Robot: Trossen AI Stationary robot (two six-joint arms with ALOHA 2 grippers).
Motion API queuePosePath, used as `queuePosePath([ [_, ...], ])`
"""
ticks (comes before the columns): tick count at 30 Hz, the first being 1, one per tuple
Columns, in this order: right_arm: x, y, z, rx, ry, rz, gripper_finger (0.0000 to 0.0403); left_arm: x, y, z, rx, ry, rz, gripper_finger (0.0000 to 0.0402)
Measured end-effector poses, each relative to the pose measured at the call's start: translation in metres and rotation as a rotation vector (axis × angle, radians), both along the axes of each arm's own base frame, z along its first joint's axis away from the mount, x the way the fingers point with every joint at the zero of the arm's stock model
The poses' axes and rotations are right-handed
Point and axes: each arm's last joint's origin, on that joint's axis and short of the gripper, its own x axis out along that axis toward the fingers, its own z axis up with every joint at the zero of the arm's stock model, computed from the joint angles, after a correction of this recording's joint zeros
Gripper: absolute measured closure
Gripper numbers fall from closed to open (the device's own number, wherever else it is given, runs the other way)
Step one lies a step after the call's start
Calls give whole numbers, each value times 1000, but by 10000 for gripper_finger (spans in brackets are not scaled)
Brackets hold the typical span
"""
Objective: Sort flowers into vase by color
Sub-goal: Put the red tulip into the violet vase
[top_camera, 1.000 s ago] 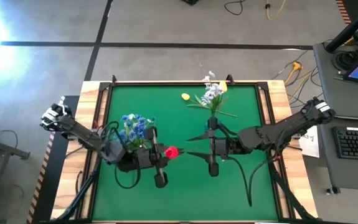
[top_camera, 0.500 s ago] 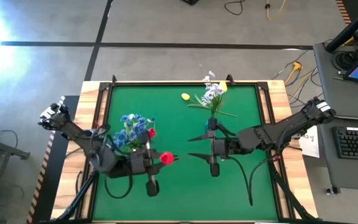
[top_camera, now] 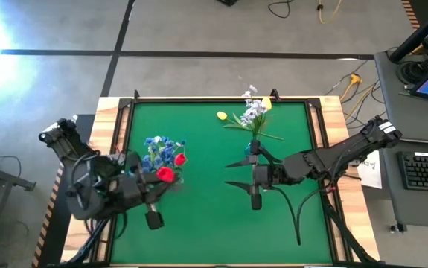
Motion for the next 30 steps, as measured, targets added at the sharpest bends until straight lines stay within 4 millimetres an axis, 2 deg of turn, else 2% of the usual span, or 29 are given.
queuePosePath([
  [7,0,-1,0,0,-1,-17,211,-14,5,14,17,22,77,401],
  [16,0,-1,0,1,-1,-17,211,-18,8,16,-5,17,75,401],
  [25,0,-1,0,2,-1,-18,211,-36,25,-5,-147,62,48,401],
  [30,0,-1,0,2,-1,-20,211,-40,30,-8,-195,81,19,401],
])
